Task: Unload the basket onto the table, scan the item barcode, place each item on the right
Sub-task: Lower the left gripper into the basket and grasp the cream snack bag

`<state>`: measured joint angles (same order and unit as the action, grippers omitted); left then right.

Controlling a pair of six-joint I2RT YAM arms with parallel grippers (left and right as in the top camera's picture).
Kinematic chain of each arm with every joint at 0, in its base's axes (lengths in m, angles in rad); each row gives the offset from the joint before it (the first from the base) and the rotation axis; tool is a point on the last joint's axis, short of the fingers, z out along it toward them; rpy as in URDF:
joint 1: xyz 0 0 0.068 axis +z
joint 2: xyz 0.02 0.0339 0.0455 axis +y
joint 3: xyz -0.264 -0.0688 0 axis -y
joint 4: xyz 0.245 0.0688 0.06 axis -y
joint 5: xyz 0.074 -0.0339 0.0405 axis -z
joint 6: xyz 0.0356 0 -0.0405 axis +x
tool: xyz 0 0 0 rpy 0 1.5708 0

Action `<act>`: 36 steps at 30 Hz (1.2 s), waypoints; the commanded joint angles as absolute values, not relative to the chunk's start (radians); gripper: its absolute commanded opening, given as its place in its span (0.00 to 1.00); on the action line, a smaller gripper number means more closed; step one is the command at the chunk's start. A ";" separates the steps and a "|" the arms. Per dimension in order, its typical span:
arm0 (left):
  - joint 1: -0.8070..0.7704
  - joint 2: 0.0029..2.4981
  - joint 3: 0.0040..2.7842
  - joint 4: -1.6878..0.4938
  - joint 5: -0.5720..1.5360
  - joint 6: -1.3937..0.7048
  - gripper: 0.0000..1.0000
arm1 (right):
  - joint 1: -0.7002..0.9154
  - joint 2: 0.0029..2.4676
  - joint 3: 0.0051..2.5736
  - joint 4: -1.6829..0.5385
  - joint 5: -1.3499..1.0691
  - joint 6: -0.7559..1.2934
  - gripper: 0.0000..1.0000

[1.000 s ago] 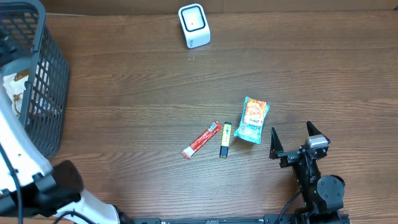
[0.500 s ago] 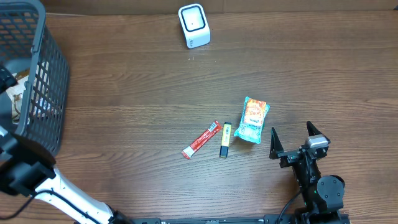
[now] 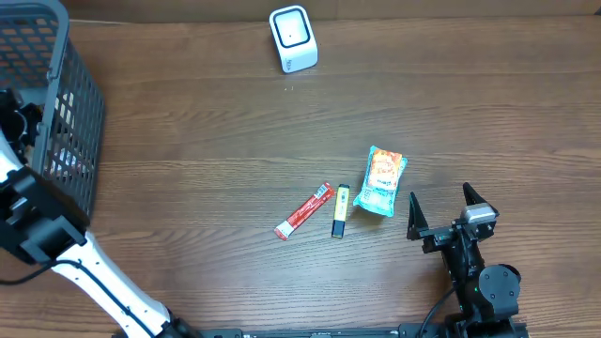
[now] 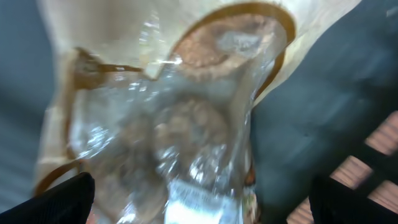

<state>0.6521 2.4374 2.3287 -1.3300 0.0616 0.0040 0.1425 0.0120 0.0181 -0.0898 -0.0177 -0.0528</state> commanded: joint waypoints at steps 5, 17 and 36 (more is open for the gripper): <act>0.612 2.560 2.325 -1.340 -0.037 0.020 1.00 | 0.136 0.003 0.008 -0.084 -0.008 -0.057 1.00; 0.617 2.627 2.325 -1.399 -0.075 -0.030 0.04 | 0.136 0.003 0.008 -0.084 -0.009 -0.057 1.00; 0.623 2.162 2.408 -1.373 -0.009 -0.159 0.04 | 0.136 0.003 0.008 -0.084 -0.009 -0.057 1.00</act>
